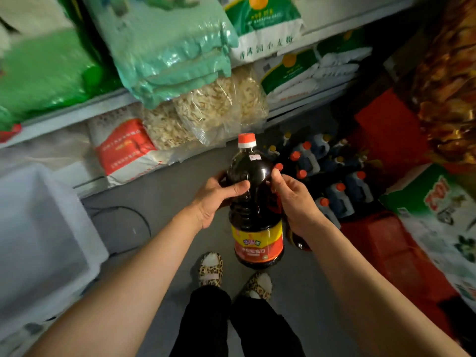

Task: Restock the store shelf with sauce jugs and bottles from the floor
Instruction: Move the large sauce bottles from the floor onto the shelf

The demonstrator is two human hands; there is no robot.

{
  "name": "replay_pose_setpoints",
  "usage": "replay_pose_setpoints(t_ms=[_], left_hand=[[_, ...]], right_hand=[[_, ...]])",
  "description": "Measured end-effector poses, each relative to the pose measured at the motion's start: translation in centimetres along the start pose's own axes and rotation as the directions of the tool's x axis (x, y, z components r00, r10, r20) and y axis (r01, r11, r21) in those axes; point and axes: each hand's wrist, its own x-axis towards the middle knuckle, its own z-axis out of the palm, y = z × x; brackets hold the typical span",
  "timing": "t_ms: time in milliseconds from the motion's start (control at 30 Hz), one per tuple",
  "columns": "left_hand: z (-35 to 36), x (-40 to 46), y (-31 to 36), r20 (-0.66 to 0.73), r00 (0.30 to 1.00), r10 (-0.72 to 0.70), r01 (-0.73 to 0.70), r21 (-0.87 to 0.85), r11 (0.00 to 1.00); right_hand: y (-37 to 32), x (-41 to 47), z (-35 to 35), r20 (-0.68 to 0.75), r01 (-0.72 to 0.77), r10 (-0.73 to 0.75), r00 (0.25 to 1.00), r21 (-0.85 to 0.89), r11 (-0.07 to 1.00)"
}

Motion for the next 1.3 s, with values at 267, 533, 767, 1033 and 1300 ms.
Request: replay_pose_setpoints(t_ms=[267, 533, 767, 1033, 1300], left_hand=[[-0.2, -10.1, 18.4, 0.000, 0.980, 0.200, -0.198, 0.155, 0.968], [-1.7, -18.0, 35.0, 0.022, 0.839, 0.543, -0.532, 0.235, 0.813], [-2.2, -21.9, 46.2, 0.010, 0.628, 0.778, -0.733, 0.342, 0.587], [-3.5, -21.6, 56.3, -0.128, 0.460, 0.878, -0.759, 0.456, 0.465], [-4.8, -18.3, 60.9, -0.248, 0.393, 0.885, -0.693, 0.552, 0.463]], right_hand=[[-15.4, -9.4, 5.5, 0.062, 0.272, -0.269, 0.961, -0.057, 0.961], [-31.5, -14.5, 11.7, 0.184, 0.521, -0.510, 0.840, -0.016, 0.853], [-42.6, -14.9, 14.9, 0.355, 0.634, -0.643, 0.679, 0.157, 0.757], [-54.4, -10.2, 18.5, 0.507, 0.704, -0.710, 0.488, 0.252, 0.664], [-60.9, -2.7, 20.9, 0.677, 0.697, -0.629, 0.382, 0.235, 0.678]])
